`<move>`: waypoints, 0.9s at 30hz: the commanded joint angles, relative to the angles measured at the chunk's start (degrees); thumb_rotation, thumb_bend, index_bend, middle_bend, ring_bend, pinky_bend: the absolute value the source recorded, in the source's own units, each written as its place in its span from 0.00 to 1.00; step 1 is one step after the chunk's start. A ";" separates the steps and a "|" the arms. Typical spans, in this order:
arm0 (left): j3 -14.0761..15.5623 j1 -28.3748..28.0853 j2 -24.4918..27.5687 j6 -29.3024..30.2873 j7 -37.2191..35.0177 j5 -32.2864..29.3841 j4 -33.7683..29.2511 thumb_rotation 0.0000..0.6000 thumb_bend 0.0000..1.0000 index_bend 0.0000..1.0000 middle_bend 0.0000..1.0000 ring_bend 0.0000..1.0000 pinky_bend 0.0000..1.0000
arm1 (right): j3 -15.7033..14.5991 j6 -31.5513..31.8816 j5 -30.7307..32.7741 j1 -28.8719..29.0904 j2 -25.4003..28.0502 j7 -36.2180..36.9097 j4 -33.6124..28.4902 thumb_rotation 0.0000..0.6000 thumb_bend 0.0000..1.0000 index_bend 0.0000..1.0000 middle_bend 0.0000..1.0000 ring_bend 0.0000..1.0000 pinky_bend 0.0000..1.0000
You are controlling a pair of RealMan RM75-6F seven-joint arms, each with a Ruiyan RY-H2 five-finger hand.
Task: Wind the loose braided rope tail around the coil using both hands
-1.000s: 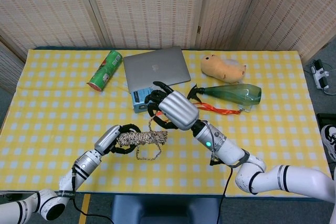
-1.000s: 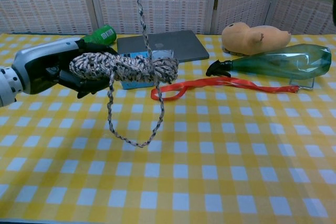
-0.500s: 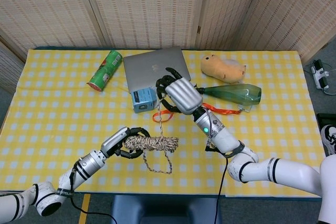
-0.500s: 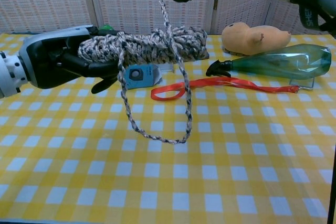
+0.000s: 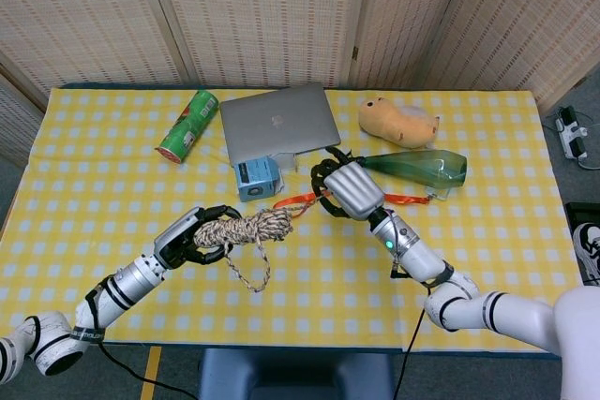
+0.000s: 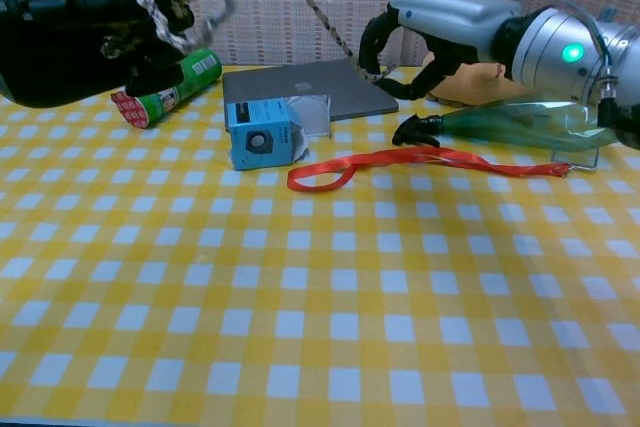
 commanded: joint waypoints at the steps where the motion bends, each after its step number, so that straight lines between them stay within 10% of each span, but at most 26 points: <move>1: 0.02 -0.46 1.51 1.61 -4.80 -1.08 0.84 1.00 0.79 0.81 0.74 0.69 0.77 | -1.72 0.66 -2.09 -0.69 -1.58 0.63 1.51 1.00 0.52 0.79 0.36 0.26 0.10; 20: -5.29 1.11 2.25 -3.19 -2.32 -16.04 -1.94 1.00 0.80 0.81 0.74 0.69 0.77 | -7.02 -1.14 -8.40 -0.97 -6.00 -7.31 -0.57 1.00 0.52 0.79 0.36 0.26 0.10; 27: -8.14 2.65 0.21 -4.13 8.57 -24.62 -2.26 1.00 0.80 0.81 0.74 0.69 0.77 | -8.02 -2.44 -9.15 -0.99 -6.24 -10.99 -2.74 1.00 0.52 0.79 0.37 0.26 0.10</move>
